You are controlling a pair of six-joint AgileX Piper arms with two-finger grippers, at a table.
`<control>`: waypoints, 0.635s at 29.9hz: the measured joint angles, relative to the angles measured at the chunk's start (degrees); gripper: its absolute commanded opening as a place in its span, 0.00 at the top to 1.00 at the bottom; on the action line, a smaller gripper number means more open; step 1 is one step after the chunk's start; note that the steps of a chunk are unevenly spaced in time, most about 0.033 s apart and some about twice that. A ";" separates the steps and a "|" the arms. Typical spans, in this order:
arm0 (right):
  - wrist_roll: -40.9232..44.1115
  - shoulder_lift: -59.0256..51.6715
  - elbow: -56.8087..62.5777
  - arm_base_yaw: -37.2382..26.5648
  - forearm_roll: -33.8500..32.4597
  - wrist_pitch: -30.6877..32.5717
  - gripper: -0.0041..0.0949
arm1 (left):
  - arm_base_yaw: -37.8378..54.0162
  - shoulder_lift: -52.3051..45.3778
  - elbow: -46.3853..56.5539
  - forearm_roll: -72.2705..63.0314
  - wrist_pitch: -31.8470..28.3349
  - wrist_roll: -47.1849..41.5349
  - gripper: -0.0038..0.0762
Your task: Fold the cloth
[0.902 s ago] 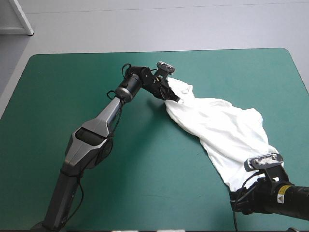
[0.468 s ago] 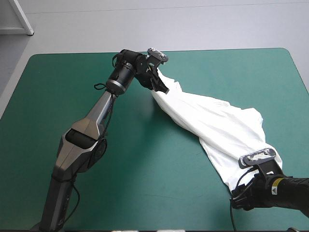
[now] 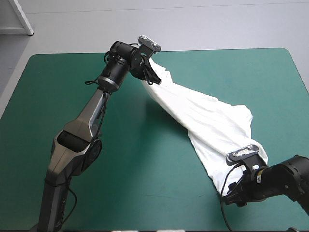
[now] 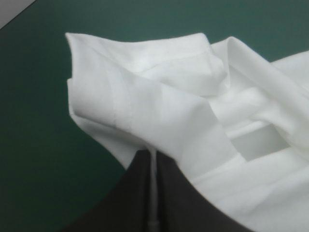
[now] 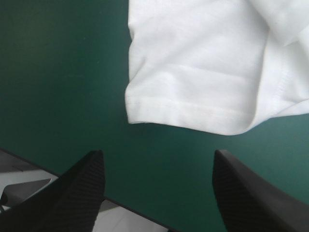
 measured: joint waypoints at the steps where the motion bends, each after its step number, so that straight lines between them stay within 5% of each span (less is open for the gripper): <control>1: -0.35 0.79 0.65 0.00 0.61 -0.19 0.35 | 0.00 0.00 0.00 -0.14 0.00 -0.07 0.93; 19: -5.94 6.85 9.63 0.00 4.51 -13.39 0.44 | 0.00 0.00 0.00 -1.67 0.00 -1.11 0.93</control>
